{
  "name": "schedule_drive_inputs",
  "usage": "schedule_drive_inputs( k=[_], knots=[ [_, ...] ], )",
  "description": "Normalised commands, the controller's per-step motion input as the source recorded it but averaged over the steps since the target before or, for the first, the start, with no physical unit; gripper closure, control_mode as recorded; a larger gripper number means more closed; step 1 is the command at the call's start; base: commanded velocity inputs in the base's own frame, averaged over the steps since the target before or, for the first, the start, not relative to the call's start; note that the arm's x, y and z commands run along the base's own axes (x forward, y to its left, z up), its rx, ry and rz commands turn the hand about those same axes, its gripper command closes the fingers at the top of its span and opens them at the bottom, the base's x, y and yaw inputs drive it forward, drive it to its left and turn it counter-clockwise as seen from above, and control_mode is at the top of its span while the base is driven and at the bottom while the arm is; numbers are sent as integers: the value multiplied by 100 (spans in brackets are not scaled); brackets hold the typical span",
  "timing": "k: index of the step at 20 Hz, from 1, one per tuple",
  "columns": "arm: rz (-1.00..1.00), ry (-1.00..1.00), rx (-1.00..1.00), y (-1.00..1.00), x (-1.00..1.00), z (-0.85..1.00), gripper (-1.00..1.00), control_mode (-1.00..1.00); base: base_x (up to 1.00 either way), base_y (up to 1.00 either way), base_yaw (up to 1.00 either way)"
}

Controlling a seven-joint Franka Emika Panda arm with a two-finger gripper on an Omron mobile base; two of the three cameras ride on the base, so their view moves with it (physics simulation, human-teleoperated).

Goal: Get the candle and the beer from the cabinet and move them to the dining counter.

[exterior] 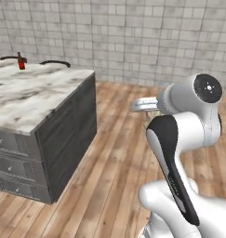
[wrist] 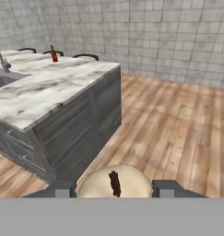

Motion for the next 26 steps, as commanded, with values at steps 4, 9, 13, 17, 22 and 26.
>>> schedule_drive_inputs(
  k=[4,9,13,17,22,26],
  knots=[
    [0,0,0,0,0,0,100,100,79,-100,44],
    [0,0,0,0,0,0,100,100,72,-99,46],
    [0,0,0,0,0,0,100,100,68,-99,46],
    [0,0,0,0,0,0,100,100,66,-100,45],
    [0,0,0,0,0,0,100,100,63,-100,45],
    [0,0,0,0,0,0,100,100,60,-100,45]
  ],
)
